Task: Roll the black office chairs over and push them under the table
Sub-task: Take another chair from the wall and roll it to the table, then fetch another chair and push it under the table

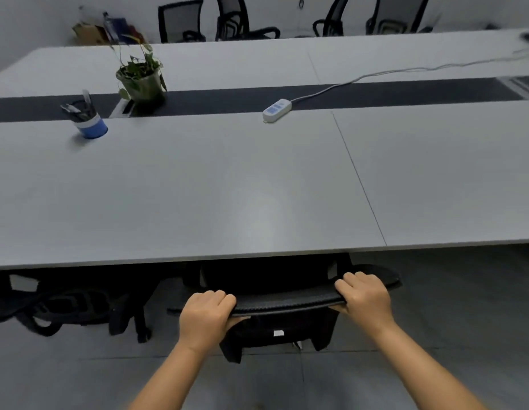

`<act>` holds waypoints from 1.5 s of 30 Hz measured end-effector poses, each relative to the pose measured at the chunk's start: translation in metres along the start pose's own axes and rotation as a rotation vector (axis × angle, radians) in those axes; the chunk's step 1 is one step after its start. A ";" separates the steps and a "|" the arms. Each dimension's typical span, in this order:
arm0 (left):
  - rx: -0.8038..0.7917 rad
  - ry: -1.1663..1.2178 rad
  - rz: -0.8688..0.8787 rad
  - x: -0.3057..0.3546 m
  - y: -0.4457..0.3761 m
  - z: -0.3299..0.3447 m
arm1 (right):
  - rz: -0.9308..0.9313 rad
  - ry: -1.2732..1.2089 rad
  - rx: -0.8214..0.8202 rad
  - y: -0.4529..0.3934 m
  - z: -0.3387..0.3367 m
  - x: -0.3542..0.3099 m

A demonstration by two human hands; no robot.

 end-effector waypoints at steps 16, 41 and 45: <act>0.127 0.017 0.118 -0.029 -0.027 0.030 | 0.060 0.109 0.078 -0.031 0.021 0.006; -1.491 0.946 -0.086 0.279 0.085 0.092 | 1.962 -0.607 0.032 0.346 -0.112 -0.085; -1.668 0.917 0.212 0.330 0.108 0.086 | 2.268 -0.508 0.351 0.382 -0.157 -0.161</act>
Point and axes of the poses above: each hand's wrist, its own y-axis away from the middle knuckle, its own z-axis out of the palm, x = y × z, the point moved 8 cm from there along -y, towards the middle knuckle, and after that the axes turned 9 degrees about -z, right-handed, at the moved point
